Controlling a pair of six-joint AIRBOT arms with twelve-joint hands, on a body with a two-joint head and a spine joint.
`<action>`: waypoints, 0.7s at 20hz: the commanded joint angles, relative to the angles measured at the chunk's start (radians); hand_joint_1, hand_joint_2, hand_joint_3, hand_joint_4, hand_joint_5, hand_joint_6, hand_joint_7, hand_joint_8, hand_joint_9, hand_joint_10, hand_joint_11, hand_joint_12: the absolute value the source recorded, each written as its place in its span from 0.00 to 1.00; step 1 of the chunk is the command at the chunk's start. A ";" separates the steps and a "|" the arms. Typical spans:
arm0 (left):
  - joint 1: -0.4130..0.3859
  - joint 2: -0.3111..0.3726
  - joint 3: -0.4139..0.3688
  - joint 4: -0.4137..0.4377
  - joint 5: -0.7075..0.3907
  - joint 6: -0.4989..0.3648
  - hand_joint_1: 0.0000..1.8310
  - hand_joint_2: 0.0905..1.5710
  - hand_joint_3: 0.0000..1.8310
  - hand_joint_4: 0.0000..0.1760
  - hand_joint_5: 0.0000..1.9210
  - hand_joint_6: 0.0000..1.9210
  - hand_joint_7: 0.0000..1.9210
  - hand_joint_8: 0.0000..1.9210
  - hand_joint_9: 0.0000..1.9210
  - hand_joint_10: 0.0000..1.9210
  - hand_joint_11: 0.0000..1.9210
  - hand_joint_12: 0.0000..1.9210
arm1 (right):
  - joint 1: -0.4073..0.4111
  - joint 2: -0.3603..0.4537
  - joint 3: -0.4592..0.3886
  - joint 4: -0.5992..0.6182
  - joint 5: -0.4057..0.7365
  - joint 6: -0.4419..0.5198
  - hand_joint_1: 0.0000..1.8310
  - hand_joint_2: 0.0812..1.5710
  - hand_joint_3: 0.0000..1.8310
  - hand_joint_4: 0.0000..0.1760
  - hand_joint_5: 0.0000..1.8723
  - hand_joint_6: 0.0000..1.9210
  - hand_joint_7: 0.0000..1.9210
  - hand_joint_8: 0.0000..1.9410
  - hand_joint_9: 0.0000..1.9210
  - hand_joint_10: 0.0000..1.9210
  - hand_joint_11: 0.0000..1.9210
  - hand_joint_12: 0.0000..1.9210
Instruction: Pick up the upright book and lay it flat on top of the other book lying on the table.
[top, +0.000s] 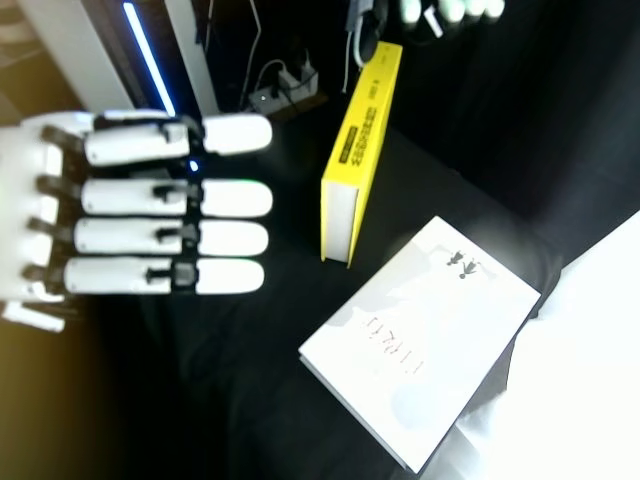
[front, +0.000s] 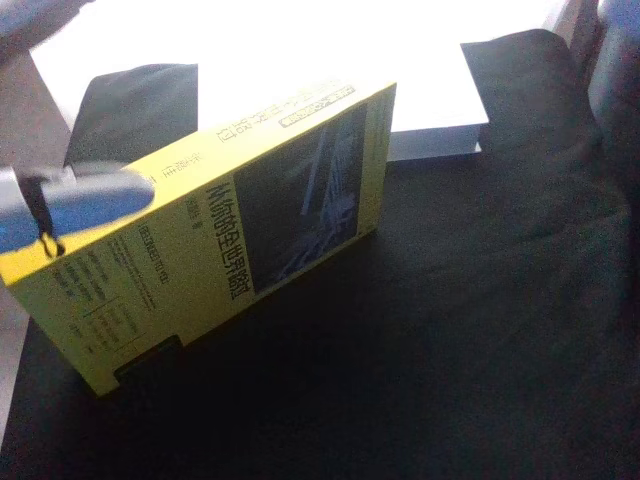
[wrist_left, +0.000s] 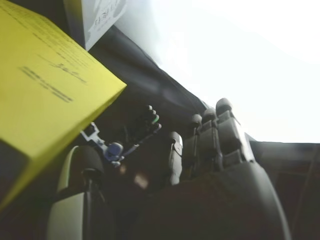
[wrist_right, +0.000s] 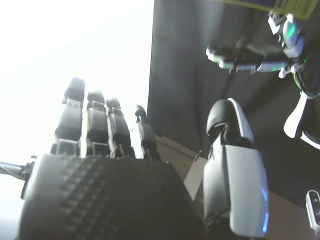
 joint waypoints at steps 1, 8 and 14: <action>-0.010 0.009 -0.001 0.010 -0.142 0.001 0.02 0.64 0.01 0.96 0.00 0.00 0.00 0.00 0.00 0.00 0.00 0.00 | 0.018 0.006 0.002 0.046 0.109 0.005 0.00 0.81 0.03 0.00 0.00 0.00 0.00 0.00 0.00 0.00 0.00 0.00; 0.009 0.016 -0.037 0.042 -0.158 0.001 0.05 0.63 0.00 1.00 0.00 0.00 0.00 0.00 0.00 0.00 0.00 0.00 | 0.022 0.009 -0.006 0.036 0.104 0.010 0.02 0.82 0.01 0.00 0.00 0.00 0.00 0.00 0.00 0.00 0.00 0.00; 0.108 -0.003 -0.055 -0.015 -0.156 0.000 0.17 0.61 0.00 0.79 0.00 0.00 0.00 0.00 0.00 0.00 0.00 0.00 | 0.021 0.008 -0.013 0.030 0.094 0.010 0.02 0.83 0.01 0.00 0.00 0.00 0.00 0.00 0.00 0.00 0.00 0.00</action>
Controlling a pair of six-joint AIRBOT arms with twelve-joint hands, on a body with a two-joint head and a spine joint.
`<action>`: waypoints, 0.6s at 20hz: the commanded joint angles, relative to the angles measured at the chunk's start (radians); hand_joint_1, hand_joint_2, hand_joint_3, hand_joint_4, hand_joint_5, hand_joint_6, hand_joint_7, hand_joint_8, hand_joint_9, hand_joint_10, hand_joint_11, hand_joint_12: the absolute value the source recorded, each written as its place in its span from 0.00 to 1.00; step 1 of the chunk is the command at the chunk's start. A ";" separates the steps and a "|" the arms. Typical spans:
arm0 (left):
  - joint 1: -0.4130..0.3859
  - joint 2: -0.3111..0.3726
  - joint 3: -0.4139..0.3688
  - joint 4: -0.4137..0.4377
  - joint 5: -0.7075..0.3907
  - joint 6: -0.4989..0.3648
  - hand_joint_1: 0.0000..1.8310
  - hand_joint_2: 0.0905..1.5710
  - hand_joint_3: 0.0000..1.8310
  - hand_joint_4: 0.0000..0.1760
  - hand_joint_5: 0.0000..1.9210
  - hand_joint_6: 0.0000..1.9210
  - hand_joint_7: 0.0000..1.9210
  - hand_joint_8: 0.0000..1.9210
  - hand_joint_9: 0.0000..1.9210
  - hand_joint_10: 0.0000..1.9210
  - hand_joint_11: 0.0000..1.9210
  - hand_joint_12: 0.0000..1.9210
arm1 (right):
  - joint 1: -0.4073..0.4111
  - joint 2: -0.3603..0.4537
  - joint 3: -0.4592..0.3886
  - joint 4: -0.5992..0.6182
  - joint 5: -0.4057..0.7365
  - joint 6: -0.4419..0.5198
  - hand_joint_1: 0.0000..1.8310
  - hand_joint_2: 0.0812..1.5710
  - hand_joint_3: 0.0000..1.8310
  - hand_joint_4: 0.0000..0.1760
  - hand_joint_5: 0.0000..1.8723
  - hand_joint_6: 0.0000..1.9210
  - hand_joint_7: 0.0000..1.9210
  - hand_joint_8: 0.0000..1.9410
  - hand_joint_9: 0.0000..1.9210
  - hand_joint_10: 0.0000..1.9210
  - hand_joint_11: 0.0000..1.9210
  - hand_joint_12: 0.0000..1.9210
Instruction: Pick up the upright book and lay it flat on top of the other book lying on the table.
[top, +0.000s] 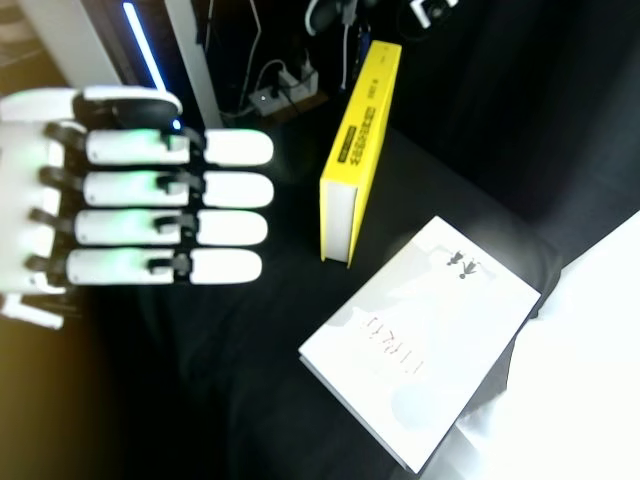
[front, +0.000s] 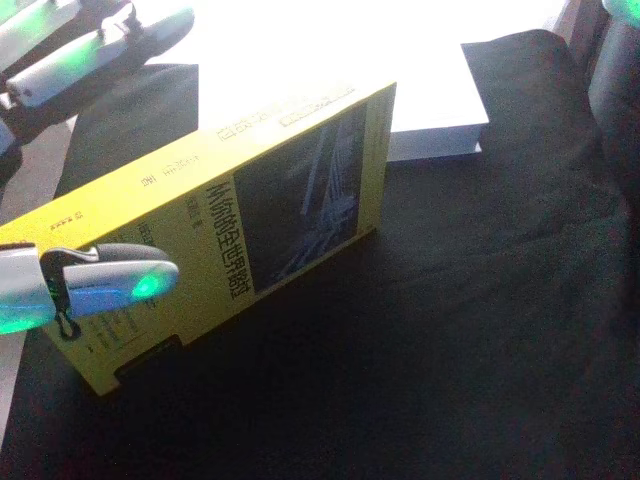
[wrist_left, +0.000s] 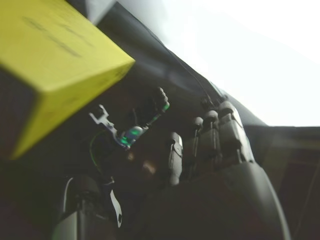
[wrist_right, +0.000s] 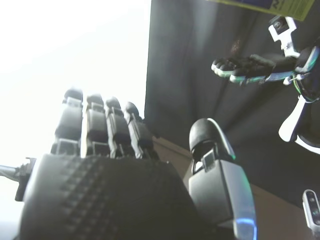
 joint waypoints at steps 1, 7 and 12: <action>0.010 -0.008 0.000 -0.025 -0.129 0.000 0.20 0.61 0.00 0.75 0.00 0.00 0.00 0.00 0.00 0.00 0.00 0.00 | 0.017 0.000 -0.004 0.049 0.101 0.005 0.02 0.82 0.01 0.00 0.00 0.00 0.00 0.00 0.00 0.00 0.00 0.00; 0.086 -0.082 0.020 -0.149 -0.194 -0.037 0.34 0.66 0.00 0.70 0.00 0.00 0.00 0.00 0.00 0.00 0.00 0.00 | 0.017 -0.002 -0.006 0.049 0.099 0.006 0.07 0.81 0.00 0.00 0.00 0.00 0.00 0.00 0.00 0.00 0.00 0.00; 0.139 -0.148 0.041 -0.218 -0.236 -0.114 0.37 0.71 0.00 0.24 0.00 0.00 0.08 0.01 0.10 0.01 0.00 0.38 | 0.017 -0.003 -0.007 0.049 0.099 0.008 0.07 0.82 0.00 0.00 0.00 0.00 0.00 0.00 0.00 0.00 0.00 0.00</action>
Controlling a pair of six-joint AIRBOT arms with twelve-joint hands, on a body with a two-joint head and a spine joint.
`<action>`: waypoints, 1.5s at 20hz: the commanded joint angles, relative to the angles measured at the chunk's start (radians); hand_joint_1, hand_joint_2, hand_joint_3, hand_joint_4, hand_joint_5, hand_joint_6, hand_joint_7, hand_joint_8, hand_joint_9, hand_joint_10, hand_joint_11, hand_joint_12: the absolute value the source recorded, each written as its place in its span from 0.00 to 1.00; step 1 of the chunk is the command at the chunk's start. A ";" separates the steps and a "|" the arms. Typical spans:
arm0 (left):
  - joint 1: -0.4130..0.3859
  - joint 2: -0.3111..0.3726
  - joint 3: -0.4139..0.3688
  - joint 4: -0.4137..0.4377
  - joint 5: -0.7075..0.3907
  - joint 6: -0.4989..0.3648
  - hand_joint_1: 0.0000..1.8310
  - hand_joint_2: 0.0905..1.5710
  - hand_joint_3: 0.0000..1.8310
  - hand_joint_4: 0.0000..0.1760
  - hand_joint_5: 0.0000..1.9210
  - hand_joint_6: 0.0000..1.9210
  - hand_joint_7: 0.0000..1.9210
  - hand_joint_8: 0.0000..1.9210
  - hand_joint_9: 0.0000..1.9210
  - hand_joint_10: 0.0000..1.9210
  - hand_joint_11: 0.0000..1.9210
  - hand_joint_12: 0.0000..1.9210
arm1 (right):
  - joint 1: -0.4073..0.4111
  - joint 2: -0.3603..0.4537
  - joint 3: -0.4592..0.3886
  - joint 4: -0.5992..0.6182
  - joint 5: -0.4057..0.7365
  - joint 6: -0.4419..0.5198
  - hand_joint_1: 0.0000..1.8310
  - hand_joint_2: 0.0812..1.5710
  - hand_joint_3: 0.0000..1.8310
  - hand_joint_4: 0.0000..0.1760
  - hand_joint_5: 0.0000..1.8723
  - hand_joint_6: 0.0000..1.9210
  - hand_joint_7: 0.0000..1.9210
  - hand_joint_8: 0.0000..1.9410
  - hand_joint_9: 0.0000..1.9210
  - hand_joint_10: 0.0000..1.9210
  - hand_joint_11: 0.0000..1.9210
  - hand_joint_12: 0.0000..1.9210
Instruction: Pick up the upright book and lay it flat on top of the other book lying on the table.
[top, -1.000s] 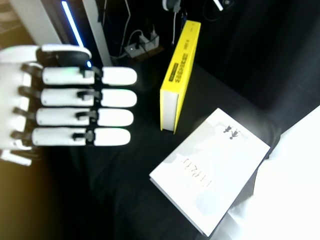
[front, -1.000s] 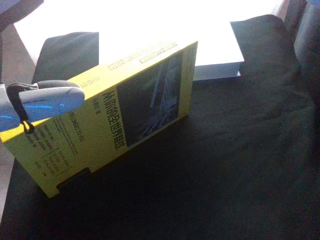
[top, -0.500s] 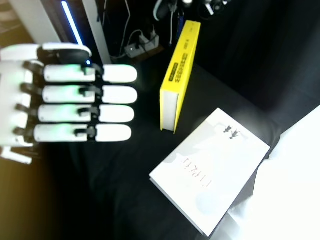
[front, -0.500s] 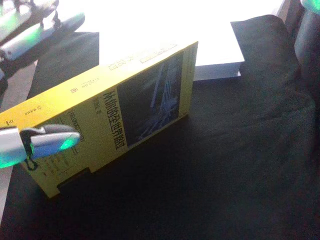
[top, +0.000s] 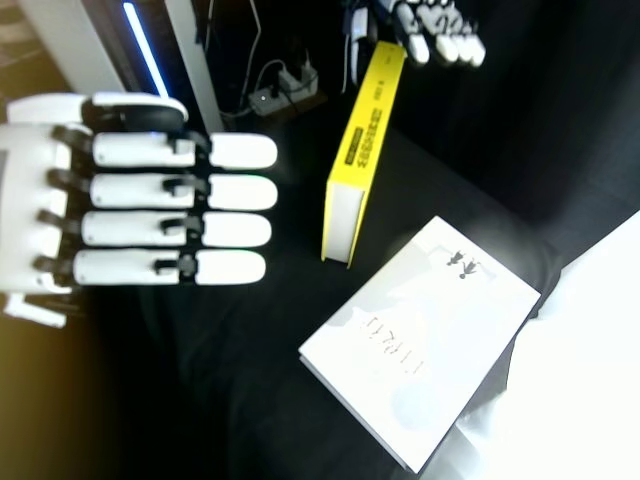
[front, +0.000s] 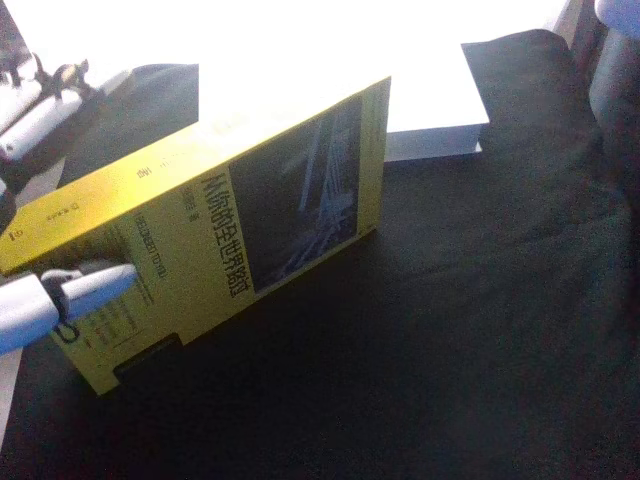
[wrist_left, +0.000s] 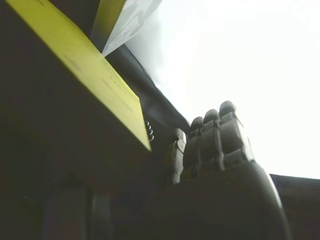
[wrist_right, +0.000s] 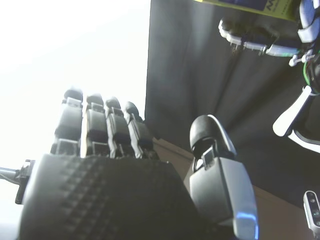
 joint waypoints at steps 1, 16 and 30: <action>0.013 -0.010 0.011 -0.010 -0.161 -0.039 0.40 0.72 0.00 0.00 0.04 0.00 0.14 0.01 0.16 0.01 0.00 0.47 | 0.017 -0.002 -0.003 0.049 0.105 0.007 0.08 0.82 0.00 0.00 0.00 0.00 0.00 0.00 0.00 0.00 0.00 0.00; 0.080 0.026 -0.009 0.050 -0.301 -0.099 0.58 0.80 0.00 0.00 0.37 0.72 0.64 0.21 0.63 0.34 0.50 0.65 | 0.017 -0.007 0.002 0.052 0.089 0.007 0.10 0.84 0.00 0.08 0.00 0.00 0.00 0.00 0.00 0.00 0.00 0.32; -0.115 0.040 0.069 0.107 -0.262 -0.091 0.59 0.79 0.00 0.00 0.38 0.70 0.70 0.06 0.67 0.26 0.55 0.65 | 0.146 -0.010 -0.007 -0.037 0.123 0.025 0.20 0.80 0.00 0.00 0.00 0.00 0.00 0.00 0.00 0.00 0.00 0.00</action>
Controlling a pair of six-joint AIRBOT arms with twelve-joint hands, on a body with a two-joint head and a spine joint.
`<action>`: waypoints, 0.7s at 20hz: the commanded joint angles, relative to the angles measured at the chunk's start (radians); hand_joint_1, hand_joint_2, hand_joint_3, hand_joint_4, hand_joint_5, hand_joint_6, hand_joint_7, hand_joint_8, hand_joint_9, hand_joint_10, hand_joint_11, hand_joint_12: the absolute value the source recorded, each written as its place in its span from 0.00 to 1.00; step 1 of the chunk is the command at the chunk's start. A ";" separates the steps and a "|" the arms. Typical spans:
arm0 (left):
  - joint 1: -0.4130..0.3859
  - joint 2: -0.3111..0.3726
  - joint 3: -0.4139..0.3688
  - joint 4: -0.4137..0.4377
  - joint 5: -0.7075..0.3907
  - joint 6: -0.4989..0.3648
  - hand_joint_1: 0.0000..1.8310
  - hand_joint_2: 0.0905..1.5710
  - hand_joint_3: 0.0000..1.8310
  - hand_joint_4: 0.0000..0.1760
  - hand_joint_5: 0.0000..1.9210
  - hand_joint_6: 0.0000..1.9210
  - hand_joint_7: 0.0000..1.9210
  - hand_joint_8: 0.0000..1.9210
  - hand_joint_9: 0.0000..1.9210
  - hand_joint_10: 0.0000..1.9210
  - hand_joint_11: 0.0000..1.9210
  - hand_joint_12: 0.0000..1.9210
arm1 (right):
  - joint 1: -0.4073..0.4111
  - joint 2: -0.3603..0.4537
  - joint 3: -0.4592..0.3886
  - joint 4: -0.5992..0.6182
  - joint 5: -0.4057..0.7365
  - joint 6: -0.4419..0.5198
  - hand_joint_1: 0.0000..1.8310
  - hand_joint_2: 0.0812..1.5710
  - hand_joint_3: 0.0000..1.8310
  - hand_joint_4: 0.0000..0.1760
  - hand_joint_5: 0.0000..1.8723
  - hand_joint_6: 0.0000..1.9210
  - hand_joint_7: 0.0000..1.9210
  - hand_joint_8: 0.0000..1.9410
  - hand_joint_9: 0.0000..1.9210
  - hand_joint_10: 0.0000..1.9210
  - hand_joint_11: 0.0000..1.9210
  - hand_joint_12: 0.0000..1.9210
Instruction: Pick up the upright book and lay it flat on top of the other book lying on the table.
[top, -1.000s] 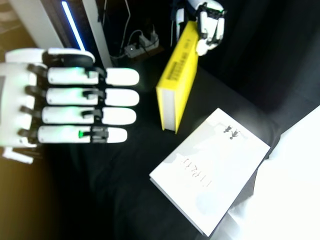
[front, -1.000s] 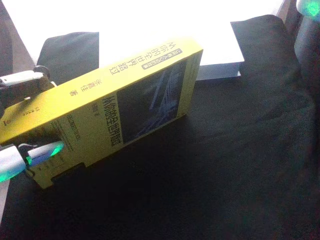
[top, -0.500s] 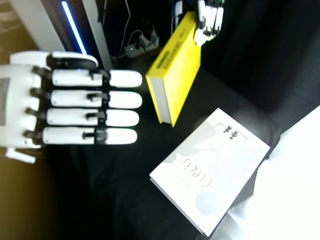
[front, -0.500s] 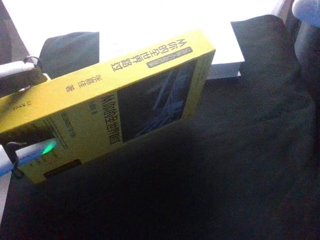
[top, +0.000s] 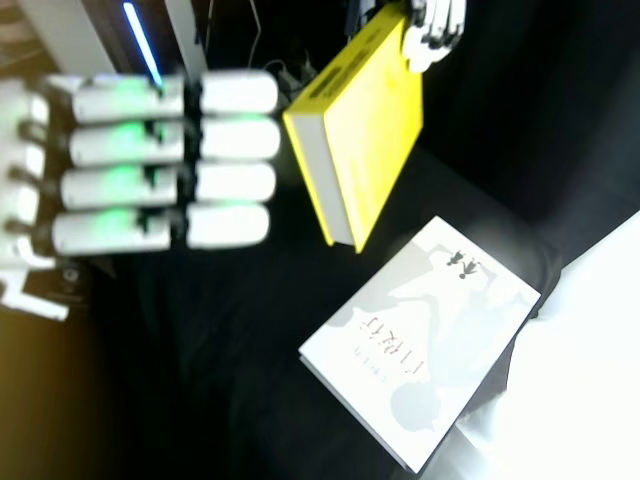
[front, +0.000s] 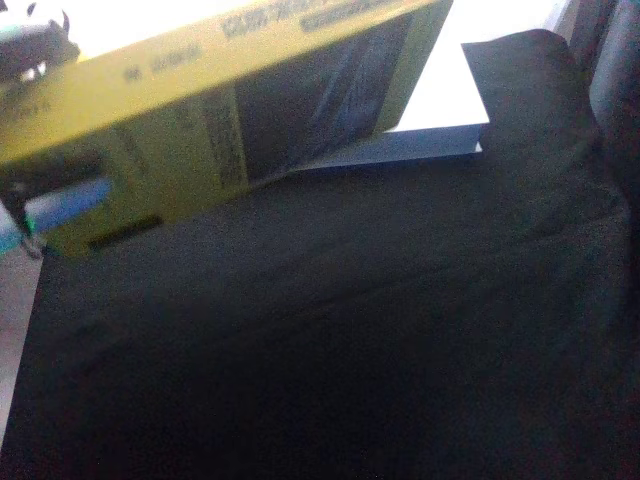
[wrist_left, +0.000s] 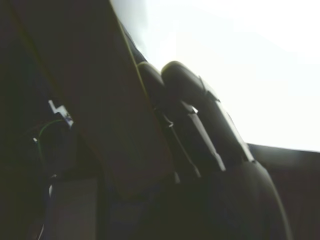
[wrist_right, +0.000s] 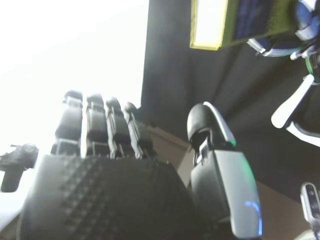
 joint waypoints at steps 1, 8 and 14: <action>-0.023 -0.007 0.012 -0.003 -0.096 -0.003 0.59 0.79 0.00 0.00 0.38 0.70 0.69 0.05 0.66 0.25 0.54 0.67 | 0.022 -0.006 -0.003 0.029 0.101 0.007 0.22 0.78 0.00 0.08 0.00 0.00 0.00 0.00 0.00 0.00 0.00 0.00; -0.180 -0.081 0.081 0.060 0.055 -0.002 0.61 0.75 0.00 0.00 0.44 0.63 0.74 0.04 0.70 0.31 0.60 0.65 | 0.087 -0.125 0.060 -0.078 0.060 0.061 0.24 0.73 0.00 0.00 0.00 0.00 0.00 0.00 0.00 0.00 0.00 0.00; -0.275 -0.108 0.098 0.140 0.071 -0.002 0.60 0.76 0.00 0.00 0.43 0.64 0.74 0.05 0.70 0.32 0.62 0.61 | 0.138 -0.172 0.080 -0.128 0.018 0.068 0.31 0.71 0.00 0.00 0.00 0.00 0.00 0.00 0.00 0.00 0.00 0.00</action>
